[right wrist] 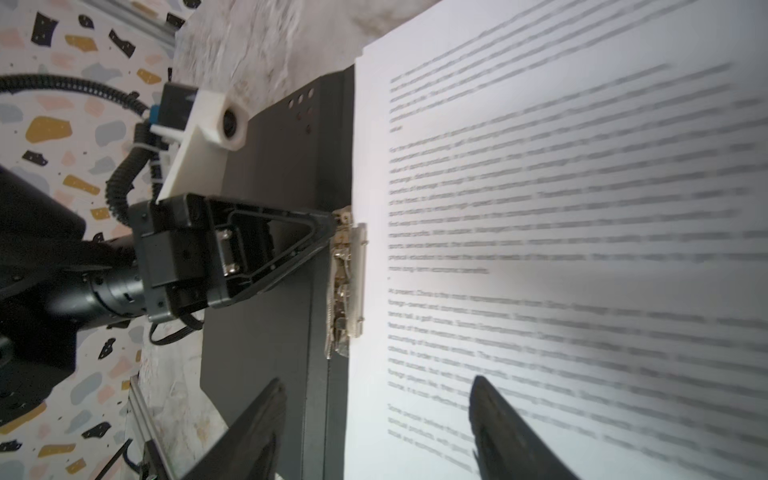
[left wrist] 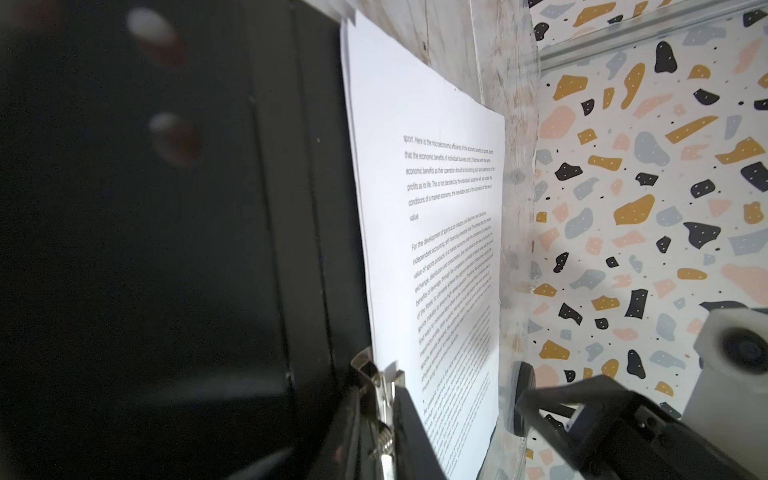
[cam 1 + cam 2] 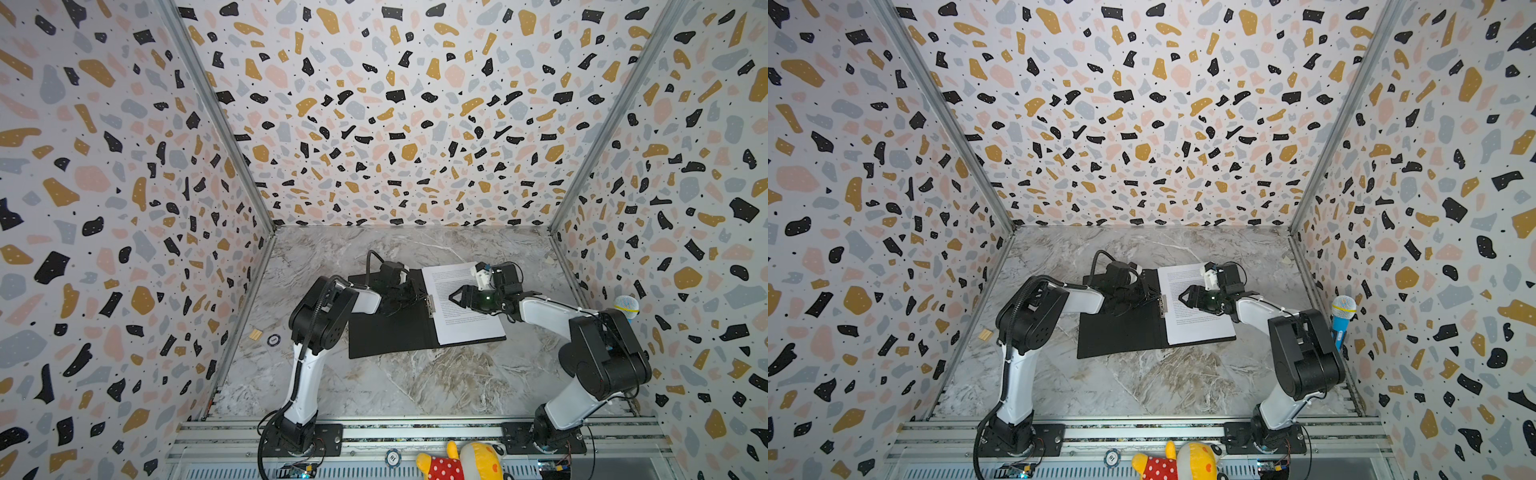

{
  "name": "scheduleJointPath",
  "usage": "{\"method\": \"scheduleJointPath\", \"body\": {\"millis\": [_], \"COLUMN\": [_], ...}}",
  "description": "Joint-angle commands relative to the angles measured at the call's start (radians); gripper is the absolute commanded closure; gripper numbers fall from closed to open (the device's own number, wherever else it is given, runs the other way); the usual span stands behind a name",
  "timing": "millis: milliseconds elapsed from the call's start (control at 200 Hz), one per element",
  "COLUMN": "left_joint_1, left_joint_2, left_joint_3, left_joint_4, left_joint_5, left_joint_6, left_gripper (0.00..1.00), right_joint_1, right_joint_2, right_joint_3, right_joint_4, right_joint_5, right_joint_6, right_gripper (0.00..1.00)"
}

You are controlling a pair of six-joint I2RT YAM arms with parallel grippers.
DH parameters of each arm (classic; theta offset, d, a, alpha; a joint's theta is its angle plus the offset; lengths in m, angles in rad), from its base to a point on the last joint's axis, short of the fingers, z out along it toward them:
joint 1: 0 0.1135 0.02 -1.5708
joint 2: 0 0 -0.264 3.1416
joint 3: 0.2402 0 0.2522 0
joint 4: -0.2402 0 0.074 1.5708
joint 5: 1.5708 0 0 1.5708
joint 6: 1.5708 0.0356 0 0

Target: Put the files into the folder

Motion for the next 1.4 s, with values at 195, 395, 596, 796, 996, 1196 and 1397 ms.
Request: {"method": "scheduleJointPath", "body": {"millis": [195,395,596,796,996,1196,1397], "left_joint_1": [-0.007,-0.006,-0.002,0.001,0.005,0.016,0.034], "left_joint_2": [0.004,-0.023,-0.083,-0.135,-0.192,-0.283,-0.405], "left_joint_3": [0.042,0.052,0.026,0.032,0.010,-0.049,-0.134], "left_joint_4": [-0.052,-0.110,-0.132,-0.206,-0.236,-0.257,-0.298], "left_joint_5": [0.025,-0.003,-0.053,-0.115,-0.188,-0.283,-0.441], "left_joint_6": [0.092,0.149,0.213,0.281,0.321,0.365,0.427], "left_gripper": [0.70,0.44,0.18,0.00,0.00,0.00,0.00], "right_joint_1": [-0.158,-0.219,-0.250,-0.256,-0.262,-0.265,-0.265], "right_joint_2": [-0.061,-0.050,-0.027,-0.003,0.022,0.025,0.025], "right_joint_3": [-0.059,-0.075,-0.104,-0.128,-0.147,-0.174,-0.192], "right_joint_4": [0.000,0.016,0.066,0.091,0.091,0.110,0.116], "right_joint_5": [0.064,0.085,0.061,0.039,0.028,0.004,-0.014], "right_joint_6": [-0.116,-0.136,-0.134,-0.129,-0.112,-0.103,-0.095], "right_gripper": [0.16,0.09,0.05,0.05,0.07,0.08,0.09]}}
